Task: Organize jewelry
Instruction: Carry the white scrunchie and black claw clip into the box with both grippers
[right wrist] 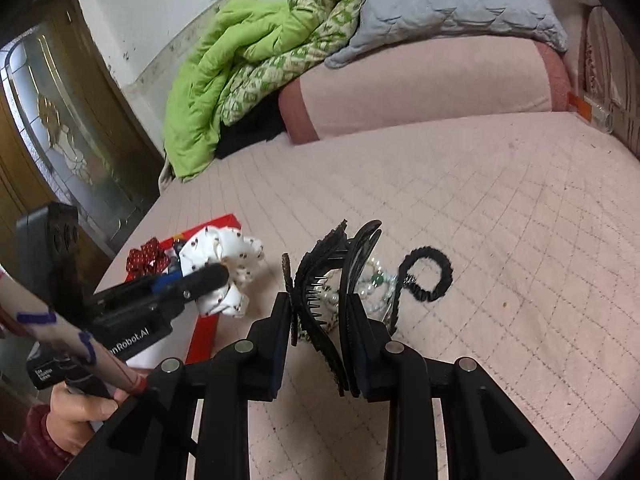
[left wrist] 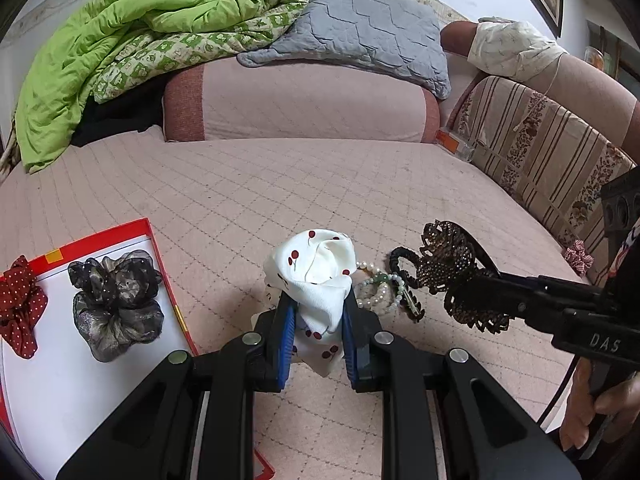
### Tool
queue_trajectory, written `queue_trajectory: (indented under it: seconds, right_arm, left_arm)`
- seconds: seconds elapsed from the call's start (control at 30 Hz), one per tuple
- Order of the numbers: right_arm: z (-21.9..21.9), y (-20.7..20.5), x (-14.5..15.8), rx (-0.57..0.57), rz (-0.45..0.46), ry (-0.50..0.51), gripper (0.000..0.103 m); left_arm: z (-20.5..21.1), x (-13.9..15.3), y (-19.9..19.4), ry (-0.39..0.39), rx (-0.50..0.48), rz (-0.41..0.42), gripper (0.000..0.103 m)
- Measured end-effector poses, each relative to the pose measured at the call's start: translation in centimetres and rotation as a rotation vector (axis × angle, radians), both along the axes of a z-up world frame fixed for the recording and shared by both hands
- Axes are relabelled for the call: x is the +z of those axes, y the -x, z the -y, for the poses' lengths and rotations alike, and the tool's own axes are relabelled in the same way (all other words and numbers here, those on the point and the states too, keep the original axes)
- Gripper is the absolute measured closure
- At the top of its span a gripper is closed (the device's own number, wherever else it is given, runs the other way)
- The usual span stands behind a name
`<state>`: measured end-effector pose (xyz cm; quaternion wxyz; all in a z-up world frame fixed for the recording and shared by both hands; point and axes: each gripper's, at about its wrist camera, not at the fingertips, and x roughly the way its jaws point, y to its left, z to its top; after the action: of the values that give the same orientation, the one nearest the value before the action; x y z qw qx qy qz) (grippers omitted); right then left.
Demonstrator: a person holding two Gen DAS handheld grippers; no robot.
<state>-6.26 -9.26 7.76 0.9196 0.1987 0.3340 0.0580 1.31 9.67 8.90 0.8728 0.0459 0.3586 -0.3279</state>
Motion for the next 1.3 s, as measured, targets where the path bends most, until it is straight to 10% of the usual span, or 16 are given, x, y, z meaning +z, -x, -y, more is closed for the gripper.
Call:
queue_trajectory:
  seconds: [1.3]
  right_arm:
    - [-13.8, -6.5, -0.3, 0.229, 0.048, 0.018, 0.073]
  left_arm:
    - [-15.1, 1.6, -2.4, 0.026, 0.267, 0.031, 0.083]
